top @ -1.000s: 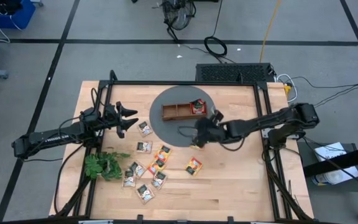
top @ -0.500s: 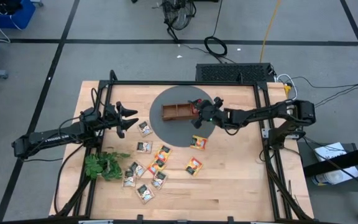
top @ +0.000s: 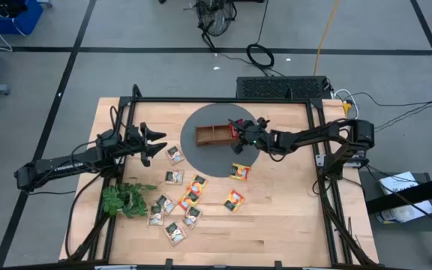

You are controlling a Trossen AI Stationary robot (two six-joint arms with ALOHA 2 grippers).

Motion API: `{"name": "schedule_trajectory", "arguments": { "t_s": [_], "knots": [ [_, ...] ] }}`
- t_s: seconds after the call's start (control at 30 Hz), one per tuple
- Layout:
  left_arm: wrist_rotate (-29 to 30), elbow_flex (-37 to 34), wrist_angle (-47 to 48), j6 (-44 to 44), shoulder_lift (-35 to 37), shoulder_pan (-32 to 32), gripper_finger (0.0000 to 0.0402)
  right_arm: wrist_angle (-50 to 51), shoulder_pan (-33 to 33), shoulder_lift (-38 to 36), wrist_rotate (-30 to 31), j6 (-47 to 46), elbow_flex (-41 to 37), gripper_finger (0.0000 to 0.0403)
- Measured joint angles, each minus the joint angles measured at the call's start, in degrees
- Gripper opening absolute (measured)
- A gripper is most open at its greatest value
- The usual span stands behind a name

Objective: Pick & Place Tea
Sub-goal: Put the red tea bag into the right section of the wooden organizer

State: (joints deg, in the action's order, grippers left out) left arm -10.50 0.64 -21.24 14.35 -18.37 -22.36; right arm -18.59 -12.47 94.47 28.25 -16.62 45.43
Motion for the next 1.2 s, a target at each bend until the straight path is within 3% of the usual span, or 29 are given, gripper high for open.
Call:
{"name": "schedule_trajectory", "arguments": {
  "t_s": [0.4, 0.63, 0.77, 0.97, 1.03, 1.2],
  "knots": [
    [0.0, 0.0, 0.0, 0.0, 0.0, 0.0, 0.0214, -1.9, 0.0, 1.9, 0.1, 0.7, 0.0, 0.0031],
    [0.0, 0.0, 0.0, 0.0, 0.0, 0.0, 0.0214, -4.8, 0.0, 1.9, 0.3, 1.0, 0.0, 0.0101],
    [0.0, 0.0, 0.0, 0.0, 0.0, 0.0, 0.0214, -6.2, 0.0, 1.9, 3.3, 1.1, 0.0, 0.0141],
    [0.0, 0.0, 0.0, 0.0, 0.0, 0.0, 0.0214, -7.1, 0.1, 1.9, 4.3, 2.3, 0.0, 0.0166],
    [0.0, 0.0, 0.0, 0.0, 0.0, 0.0, 0.0214, -6.6, 0.3, 1.9, -0.1, 2.8, 0.0, 0.0165],
    [0.0, 0.0, 0.0, 0.0, 0.0, 0.0, 0.0214, 0.9, 2.8, 1.8, -19.6, 2.7, 1.0, 0.0165]
  ]
}}
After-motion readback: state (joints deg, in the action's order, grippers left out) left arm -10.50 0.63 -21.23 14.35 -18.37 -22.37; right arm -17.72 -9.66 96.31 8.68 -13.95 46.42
